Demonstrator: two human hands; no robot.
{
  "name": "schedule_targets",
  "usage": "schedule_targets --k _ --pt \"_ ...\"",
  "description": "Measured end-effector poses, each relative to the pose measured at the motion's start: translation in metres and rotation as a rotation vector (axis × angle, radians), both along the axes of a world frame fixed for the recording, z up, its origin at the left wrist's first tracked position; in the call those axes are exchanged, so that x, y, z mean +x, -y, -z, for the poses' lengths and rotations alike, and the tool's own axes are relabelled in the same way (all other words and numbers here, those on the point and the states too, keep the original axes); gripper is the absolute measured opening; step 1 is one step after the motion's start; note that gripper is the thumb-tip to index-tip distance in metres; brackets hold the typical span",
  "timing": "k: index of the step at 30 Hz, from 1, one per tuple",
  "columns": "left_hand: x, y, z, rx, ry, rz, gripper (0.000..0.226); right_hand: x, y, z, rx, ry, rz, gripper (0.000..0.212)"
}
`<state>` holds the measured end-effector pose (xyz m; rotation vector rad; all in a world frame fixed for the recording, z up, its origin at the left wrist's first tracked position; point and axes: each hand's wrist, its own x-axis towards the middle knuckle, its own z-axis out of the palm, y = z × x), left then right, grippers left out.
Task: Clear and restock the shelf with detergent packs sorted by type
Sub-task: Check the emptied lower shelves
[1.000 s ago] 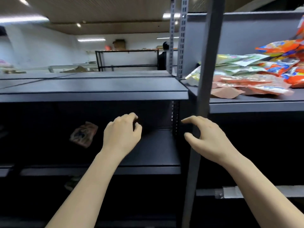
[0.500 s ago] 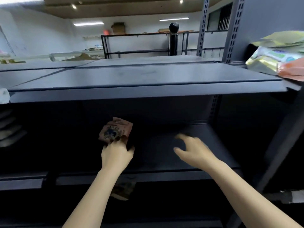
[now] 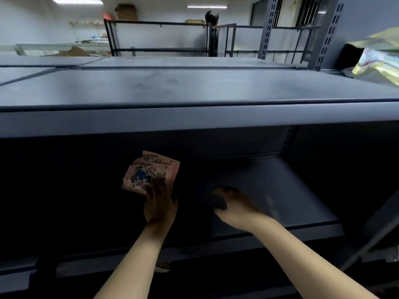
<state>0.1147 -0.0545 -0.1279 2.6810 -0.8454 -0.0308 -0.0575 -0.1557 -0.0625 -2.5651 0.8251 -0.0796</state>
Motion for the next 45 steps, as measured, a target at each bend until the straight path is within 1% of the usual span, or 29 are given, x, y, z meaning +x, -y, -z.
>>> schedule_targets --k 4,6,9,12,13,15,18,21,22,23,25,26,27,29,30,32,35,37,41,43,45 --pt "0.009 -0.009 -0.003 0.091 0.083 0.006 0.039 0.025 0.001 0.013 0.037 -0.003 -0.011 0.044" --pt "0.010 -0.016 -0.005 0.123 0.166 0.057 0.032 0.041 0.000 0.018 0.056 -0.020 -0.006 0.044" --pt "0.013 -0.027 -0.007 0.148 0.232 0.126 0.029 0.070 0.001 0.027 0.100 -0.029 -0.001 0.040" --pt "0.010 -0.041 -0.010 0.063 0.243 0.178 0.034 0.095 0.001 0.039 0.144 0.006 -0.027 0.038" --pt "0.010 -0.045 -0.009 0.038 0.250 0.194 0.036 0.101 0.001 0.042 0.135 0.023 -0.035 0.037" --pt "0.013 -0.052 -0.008 0.067 0.259 0.171 0.038 0.115 0.000 0.053 0.089 0.050 -0.030 0.039" --pt "0.020 -0.054 -0.011 0.100 0.226 0.139 0.038 0.135 0.002 0.062 0.085 0.035 0.030 0.057" --pt "0.021 -0.054 -0.007 0.141 0.260 0.191 0.032 0.148 0.000 0.059 0.189 0.018 0.135 0.073" --pt "0.022 -0.055 -0.004 0.139 0.247 0.188 0.030 0.151 -0.001 0.058 0.226 -0.001 0.164 0.073" --pt "0.023 -0.055 -0.004 0.142 0.236 0.177 0.030 0.155 -0.001 0.058 0.242 -0.033 0.179 0.068" --pt "0.024 -0.057 -0.005 0.161 0.236 0.158 0.030 0.160 -0.001 0.056 0.243 -0.063 0.196 0.052" --pt "0.025 -0.058 -0.007 0.159 0.212 0.142 0.030 0.158 -0.001 0.055 0.277 -0.036 0.210 0.047" --pt "0.026 -0.060 -0.008 0.156 0.181 0.120 0.030 0.155 -0.002 0.053 0.331 0.035 0.227 0.044" --pt "0.028 -0.063 -0.010 0.108 0.132 0.063 0.030 0.143 -0.005 0.045 0.438 0.224 0.275 0.040" --pt "0.028 -0.065 -0.012 0.076 0.117 0.039 0.030 0.134 -0.004 0.041 0.444 0.330 0.310 0.038" --pt "0.025 -0.068 -0.014 -0.002 0.135 0.047 0.029 0.116 -0.001 0.029 0.380 0.507 0.376 0.035" --pt "0.015 -0.066 -0.022 -0.138 0.171 0.094 0.029 0.092 0.006 0.007 0.273 0.695 0.397 0.027" --pt "0.007 -0.060 -0.033 -0.237 0.181 0.112 0.029 0.075 0.010 -0.008 0.223 0.742 0.395 0.023" --pt "-0.016 -0.047 -0.057 -0.430 0.242 0.132 0.026 0.043 0.013 -0.027 0.036 0.713 0.427 0.031" --pt "-0.030 -0.040 -0.066 -0.540 0.260 0.129 0.027 0.022 0.015 -0.032 0.002 0.742 0.470 0.032" --pt "-0.047 -0.032 -0.074 -0.647 0.221 0.120 0.034 -0.003 0.017 -0.035 -0.010 0.782 0.511 0.032"
